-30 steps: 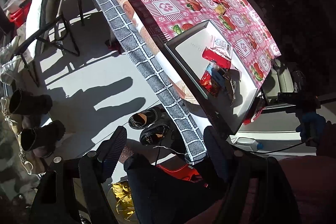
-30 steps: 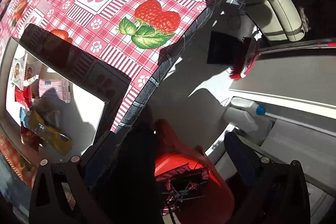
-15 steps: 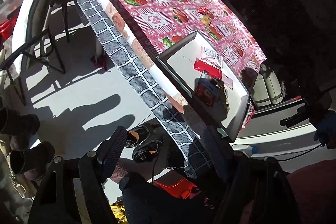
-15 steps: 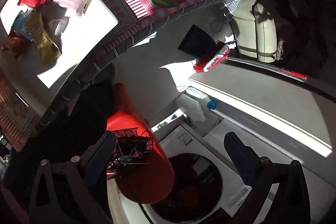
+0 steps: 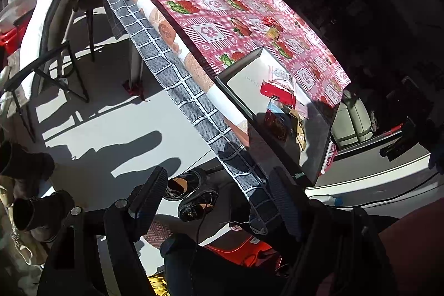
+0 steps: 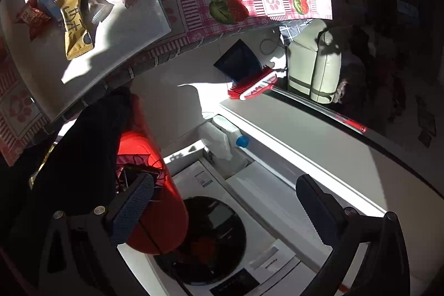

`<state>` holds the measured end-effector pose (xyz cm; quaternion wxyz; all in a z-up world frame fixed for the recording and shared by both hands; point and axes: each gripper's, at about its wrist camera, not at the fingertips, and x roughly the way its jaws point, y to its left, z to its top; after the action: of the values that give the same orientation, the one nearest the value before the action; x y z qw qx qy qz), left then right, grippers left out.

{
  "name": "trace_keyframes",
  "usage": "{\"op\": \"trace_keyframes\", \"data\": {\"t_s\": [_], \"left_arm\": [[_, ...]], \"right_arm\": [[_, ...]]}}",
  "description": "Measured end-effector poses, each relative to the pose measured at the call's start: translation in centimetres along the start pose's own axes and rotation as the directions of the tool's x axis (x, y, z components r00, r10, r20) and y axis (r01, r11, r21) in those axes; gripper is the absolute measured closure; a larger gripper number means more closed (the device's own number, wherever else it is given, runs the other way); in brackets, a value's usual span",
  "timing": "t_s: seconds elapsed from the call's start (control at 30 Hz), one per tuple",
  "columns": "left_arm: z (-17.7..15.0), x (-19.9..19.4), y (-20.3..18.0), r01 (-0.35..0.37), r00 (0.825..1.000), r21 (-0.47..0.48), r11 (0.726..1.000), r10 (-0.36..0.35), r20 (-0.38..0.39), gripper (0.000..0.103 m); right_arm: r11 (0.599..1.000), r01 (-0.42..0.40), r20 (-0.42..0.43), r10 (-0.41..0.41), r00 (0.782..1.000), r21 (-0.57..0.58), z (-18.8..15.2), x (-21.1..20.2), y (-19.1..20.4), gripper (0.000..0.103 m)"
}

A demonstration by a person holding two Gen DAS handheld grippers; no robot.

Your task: Organize snacks

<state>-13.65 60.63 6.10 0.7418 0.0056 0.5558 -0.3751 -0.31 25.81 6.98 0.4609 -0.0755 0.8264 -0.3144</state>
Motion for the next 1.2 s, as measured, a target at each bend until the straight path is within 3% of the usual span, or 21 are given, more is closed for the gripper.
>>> {"op": "trace_keyframes", "data": {"t_s": [0.83,1.2], "left_arm": [[0.1,-0.1,0.5,0.01,1.0,-0.002,1.0,-0.01,0.007,0.024],[0.4,0.8,0.0,-0.067,0.998,-0.056,0.996,0.065,-0.021,0.024]], "right_arm": [[0.999,0.038,0.006,-0.038,0.999,-0.024,0.0,-1.6,1.8,0.0],[0.999,-0.025,0.114,0.027,0.993,-0.023,2.0,-1.4,1.0,0.0]]}}
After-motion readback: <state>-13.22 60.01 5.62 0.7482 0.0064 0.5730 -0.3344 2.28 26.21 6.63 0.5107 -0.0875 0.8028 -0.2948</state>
